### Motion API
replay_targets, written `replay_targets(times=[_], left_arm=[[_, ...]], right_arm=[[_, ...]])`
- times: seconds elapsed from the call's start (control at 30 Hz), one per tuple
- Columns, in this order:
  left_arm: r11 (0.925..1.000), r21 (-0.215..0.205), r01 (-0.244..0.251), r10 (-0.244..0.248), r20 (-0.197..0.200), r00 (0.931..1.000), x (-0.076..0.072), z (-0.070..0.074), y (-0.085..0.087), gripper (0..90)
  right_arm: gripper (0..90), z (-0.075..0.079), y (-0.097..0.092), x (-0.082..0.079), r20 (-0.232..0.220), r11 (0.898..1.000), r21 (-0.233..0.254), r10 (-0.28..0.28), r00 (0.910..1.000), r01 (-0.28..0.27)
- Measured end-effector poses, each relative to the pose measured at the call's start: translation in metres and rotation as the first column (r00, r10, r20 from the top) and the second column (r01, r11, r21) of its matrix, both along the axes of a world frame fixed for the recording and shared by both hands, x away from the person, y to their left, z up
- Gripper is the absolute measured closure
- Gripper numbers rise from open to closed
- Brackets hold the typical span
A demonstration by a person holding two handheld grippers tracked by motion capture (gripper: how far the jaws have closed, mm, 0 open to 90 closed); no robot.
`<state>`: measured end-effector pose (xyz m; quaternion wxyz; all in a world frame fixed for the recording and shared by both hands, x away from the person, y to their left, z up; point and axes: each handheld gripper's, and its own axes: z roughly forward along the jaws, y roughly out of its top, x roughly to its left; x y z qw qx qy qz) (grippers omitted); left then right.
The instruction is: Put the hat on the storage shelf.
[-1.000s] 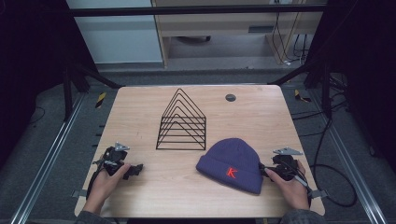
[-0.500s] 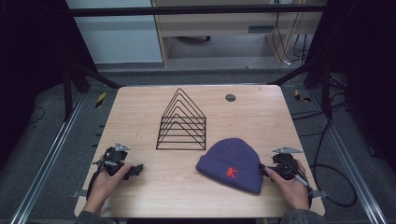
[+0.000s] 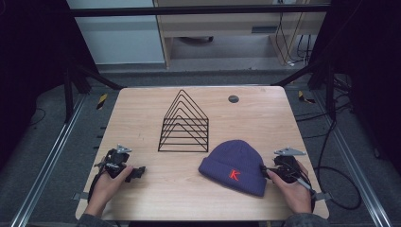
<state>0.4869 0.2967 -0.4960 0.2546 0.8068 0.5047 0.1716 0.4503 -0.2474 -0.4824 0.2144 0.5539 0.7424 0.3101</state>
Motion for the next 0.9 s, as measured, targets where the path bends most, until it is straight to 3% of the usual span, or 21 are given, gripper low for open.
replay_targets(times=[0.17,0.3,0.47,0.67,0.9], left_arm=[[1.0,-0.006,0.004,-0.004,0.004,1.0,-0.001,0.0,-0.001,0.0],[0.9999,-0.004,0.013,-0.013,0.002,0.9999,-0.001,0.0,-0.002,0.0],[0.9998,-0.004,0.018,-0.018,0.002,0.9998,-0.001,0.0,-0.003,0.0],[0.9998,-0.002,0.021,-0.021,0.004,0.9998,0.0,0.0,-0.003,0.0],[0.9997,-0.002,0.025,-0.025,0.004,0.9997,0.0,0.0,-0.003,0.0]], right_arm=[[25.7,0.008,0.015,0.008,-0.009,0.997,-0.05,0.057,0.9983,-0.057],[25.0,0.023,0.03,0.026,-0.032,0.986,-0.069,0.15,0.9882,-0.152],[24.0,0.036,0.034,0.048,-0.055,0.98,-0.057,0.185,0.9812,-0.188],[38.0,0.045,0.038,0.077,-0.131,0.972,-0.031,0.229,0.9647,-0.235],[50.1,0.047,0.043,0.091,-0.144,0.971,-0.02,0.235,0.9613,-0.24]])
